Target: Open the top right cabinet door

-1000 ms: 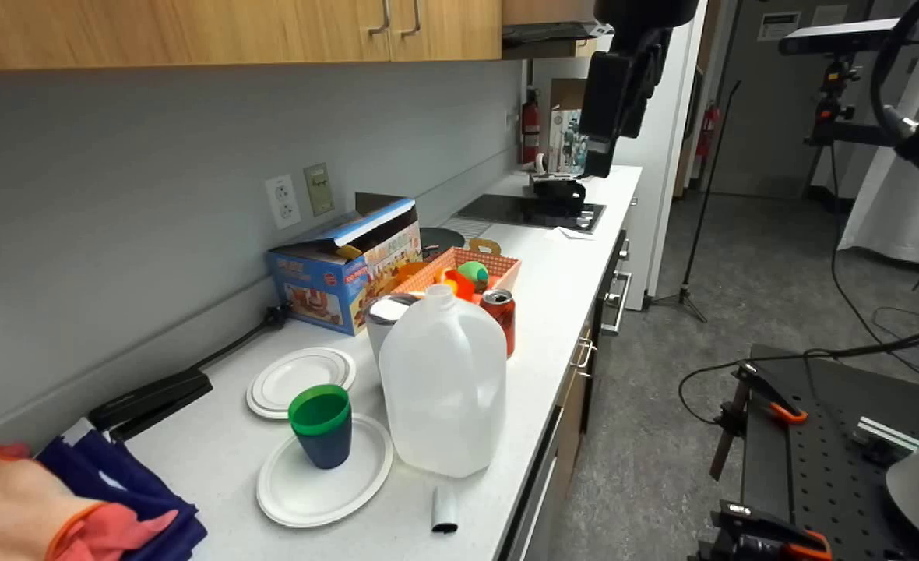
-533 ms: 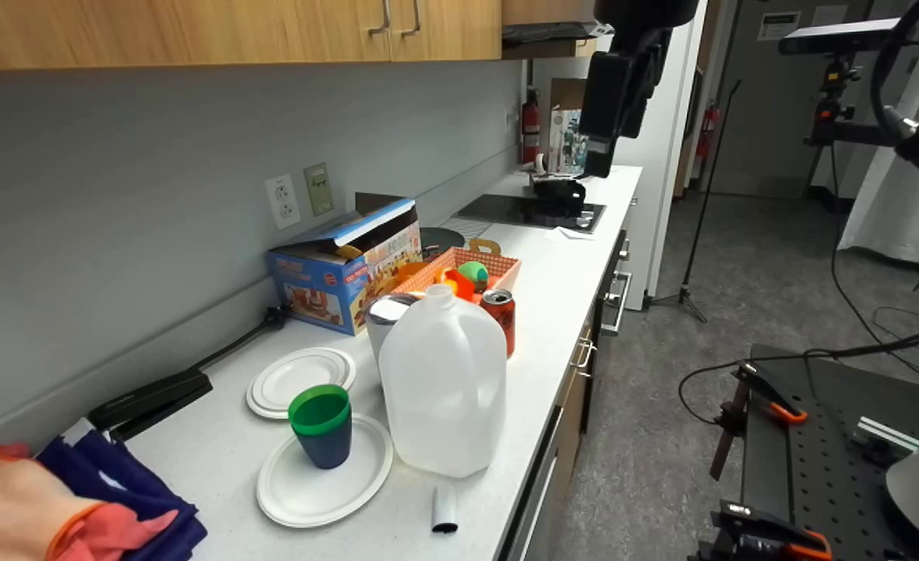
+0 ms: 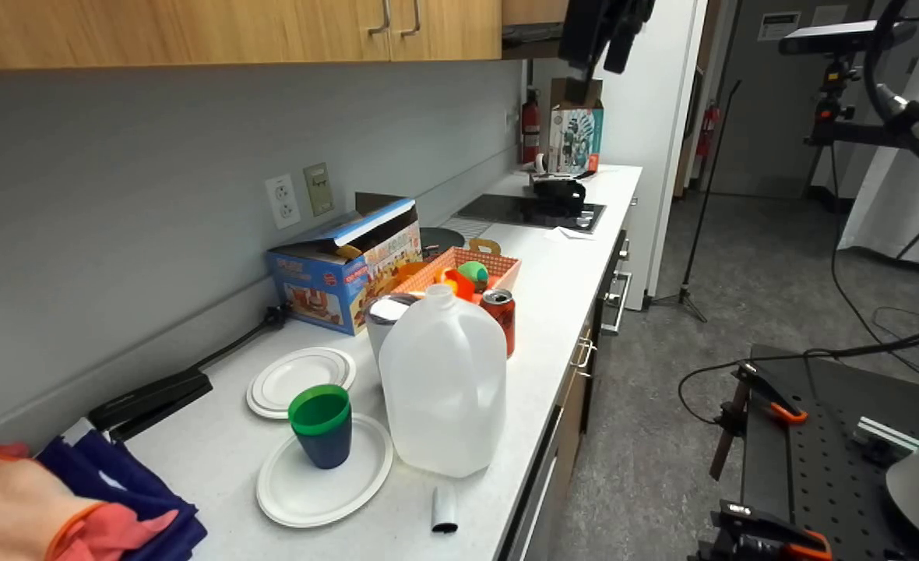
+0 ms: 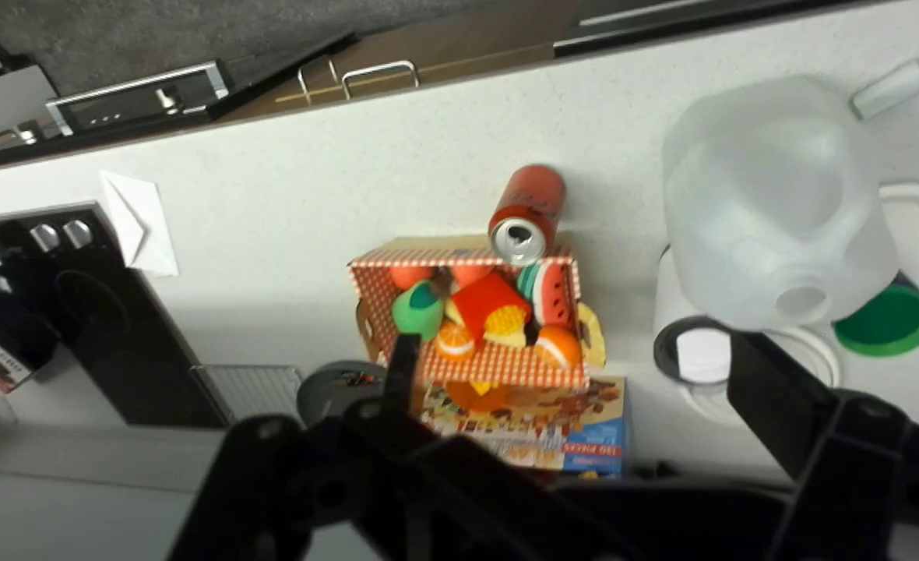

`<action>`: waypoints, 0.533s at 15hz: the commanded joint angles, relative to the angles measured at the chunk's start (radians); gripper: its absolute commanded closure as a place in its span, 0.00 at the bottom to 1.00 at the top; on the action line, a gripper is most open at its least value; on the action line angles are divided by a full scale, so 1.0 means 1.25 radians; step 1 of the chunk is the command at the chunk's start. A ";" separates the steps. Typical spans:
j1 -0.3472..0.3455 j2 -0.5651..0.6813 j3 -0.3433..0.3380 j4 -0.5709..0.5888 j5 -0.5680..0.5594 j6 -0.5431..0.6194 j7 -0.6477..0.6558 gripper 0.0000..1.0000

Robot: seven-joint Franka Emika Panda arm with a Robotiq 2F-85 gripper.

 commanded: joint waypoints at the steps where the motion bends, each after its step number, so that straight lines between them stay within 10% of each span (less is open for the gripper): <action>1: -0.032 0.032 -0.015 0.090 -0.047 0.042 0.031 0.00; 8: -0.041 0.058 -0.027 0.141 -0.038 0.084 0.047 0.00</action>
